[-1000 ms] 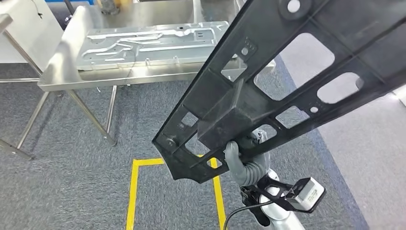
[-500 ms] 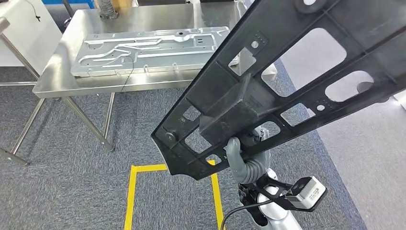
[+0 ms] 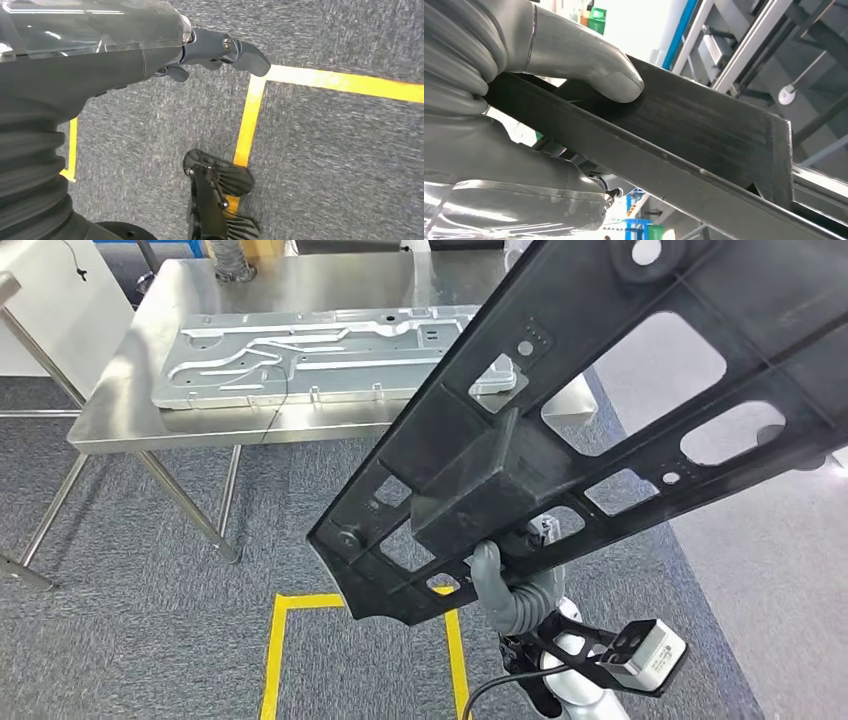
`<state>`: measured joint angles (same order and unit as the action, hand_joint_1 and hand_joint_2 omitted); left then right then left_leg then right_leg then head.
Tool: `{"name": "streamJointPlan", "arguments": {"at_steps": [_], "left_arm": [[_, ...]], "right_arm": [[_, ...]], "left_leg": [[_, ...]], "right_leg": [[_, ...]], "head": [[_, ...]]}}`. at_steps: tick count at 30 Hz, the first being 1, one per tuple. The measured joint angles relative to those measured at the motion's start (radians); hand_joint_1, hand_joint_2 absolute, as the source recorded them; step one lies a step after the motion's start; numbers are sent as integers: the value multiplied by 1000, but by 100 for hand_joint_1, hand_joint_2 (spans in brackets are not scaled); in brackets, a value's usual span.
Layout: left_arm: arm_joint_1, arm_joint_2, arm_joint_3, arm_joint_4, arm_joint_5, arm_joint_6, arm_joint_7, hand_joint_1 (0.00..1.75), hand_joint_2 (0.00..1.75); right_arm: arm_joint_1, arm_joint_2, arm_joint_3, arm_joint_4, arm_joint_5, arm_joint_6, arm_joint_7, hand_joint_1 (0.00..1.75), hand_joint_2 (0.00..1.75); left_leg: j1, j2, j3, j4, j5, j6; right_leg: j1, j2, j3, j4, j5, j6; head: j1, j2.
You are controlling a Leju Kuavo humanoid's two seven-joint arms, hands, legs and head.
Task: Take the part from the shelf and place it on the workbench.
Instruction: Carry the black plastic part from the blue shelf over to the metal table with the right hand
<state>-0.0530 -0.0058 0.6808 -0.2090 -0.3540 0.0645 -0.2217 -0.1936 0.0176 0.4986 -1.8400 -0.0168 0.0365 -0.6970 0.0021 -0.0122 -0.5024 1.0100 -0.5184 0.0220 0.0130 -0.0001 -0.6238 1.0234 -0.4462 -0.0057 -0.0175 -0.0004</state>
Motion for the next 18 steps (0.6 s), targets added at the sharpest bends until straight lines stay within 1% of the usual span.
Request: {"name": "streamJointPlan", "arguments": {"at_steps": [1, 2, 3, 4, 5, 7, 8, 9, 10, 11, 12, 13, 14, 15, 17, 18], "left_arm": [[0, 0, 1, 0, 0, 0, -1, 0, 175], [0, 0, 2, 0, 0, 0, -1, 0, 175], [0, -1, 4, 0, 0, 1, -2, 0, 175], [-2, -1, 5, 0, -1, 1, -3, 0, 175], [-3, -2, 7, 0, -1, 1, -3, 0, 175], [-3, -1, 10, 0, -2, 2, -3, 0, 175], [-1, -1, 13, 0, -2, 3, -3, 0, 175], [1, 0, 14, 0, -2, 4, -3, 0, 175], [3, 0, 16, 0, -2, 5, -2, 0, 175], [4, 1, 17, 0, -2, 5, -2, 0, 175], [5, 1, 18, 0, -2, 5, -1, 0, 175], [6, 1, 20, 0, -2, 6, -1, 0, 175], [7, 2, 21, 0, -2, 6, -1, 0, 175], [7, 2, 22, 0, -3, 6, 0, 0, 175], [8, 2, 23, 0, -3, 5, 0, 0, 175], [9, 2, 24, 0, -3, 5, 0, 0, 175]], "right_arm": [[1, 0, -1, -2, 0, 0, 0, 175, 175], [2, 0, -1, -4, 0, -1, 0, 175, 175], [2, 0, -2, -7, -1, -1, 0, 175, 175], [2, 0, -2, -9, -1, 0, 0, 175, 175], [3, 0, -2, -12, -1, 1, 0, 175, 175], [7, 0, -2, -14, -1, 2, 0, 175, 175], [11, 0, -2, -15, -1, 3, 0, 175, 175], [15, 0, -2, -16, -1, 3, 0, 175, 175], [18, 0, -2, -16, -1, 3, 0, 175, 175], [20, 0, -3, -16, -1, 4, 0, 175, 175], [20, 0, -3, -17, -1, 4, 0, 175, 175], [21, 0, -3, -17, -1, 6, 0, 175, 175], [22, 0, -3, -17, -1, 7, 0, 175, 175], [22, 0, -4, -19, -1, 10, 0, 175, 175], [24, 1, -5, -24, -1, 15, 0, 175, 175], [24, 1, -5, -26, -1, 17, 0, 175, 175]], "left_leg": [[1, 0, 4, 3, 1, -7], [1, 2, 6, 14, 2, -12], [1, 3, 2, 39, 4, -16], [1, 4, -16, 76, 0, -22], [3, 5, -47, 130, -14, -27], [7, 5, -131, 253, -65, -37], [9, 6, -168, 294, -89, -40], [11, 6, -192, 306, -98, -42], [13, 6, -199, 282, -84, -44], [15, 7, -191, 229, -49, -46], [16, 9, -175, 160, 5, -47], [16, 12, -162, 96, 56, -45], [15, 14, -152, 52, 92, -39], [13, 16, -148, 28, 113, -32], [11, 14, -140, 15, 115, -15], [13, 12, -133, 10, 115, -9]], "right_leg": [[1, 0, 8, -8, -2, -6], [-2, 0, 20, -14, 4, -12], [-5, -1, 32, -20, 4, -17], [-8, -2, 46, -25, 0, -21], [-11, -3, 56, -28, -5, -24], [-13, -3, 72, -30, -20, -27], [-14, -2, 81, -30, -28, -26], [-16, -1, 92, -29, -37, -24], [-18, 0, 105, -29, -48, -21], [-20, 0, 120, -29, -59, -17], [-22, 0, 134, -30, -70, -13], [-22, 0, 147, -29, -82, -7], [-21, 0, 155, -30, -92, 0], [-20, 0, 161, -34, -98, 7], [-19, 0, 165, -33, -96, 22], [-19, 0, 162, -18, -89, 28]], "head": [[0, 0], [0, 0], [0, 0], [0, 0], [0, 0], [0, 0], [0, 0], [0, 0], [0, 0], [0, 0], [0, 0], [0, 0], [0, 0], [0, 0], [0, 0], [0, 0]]}}
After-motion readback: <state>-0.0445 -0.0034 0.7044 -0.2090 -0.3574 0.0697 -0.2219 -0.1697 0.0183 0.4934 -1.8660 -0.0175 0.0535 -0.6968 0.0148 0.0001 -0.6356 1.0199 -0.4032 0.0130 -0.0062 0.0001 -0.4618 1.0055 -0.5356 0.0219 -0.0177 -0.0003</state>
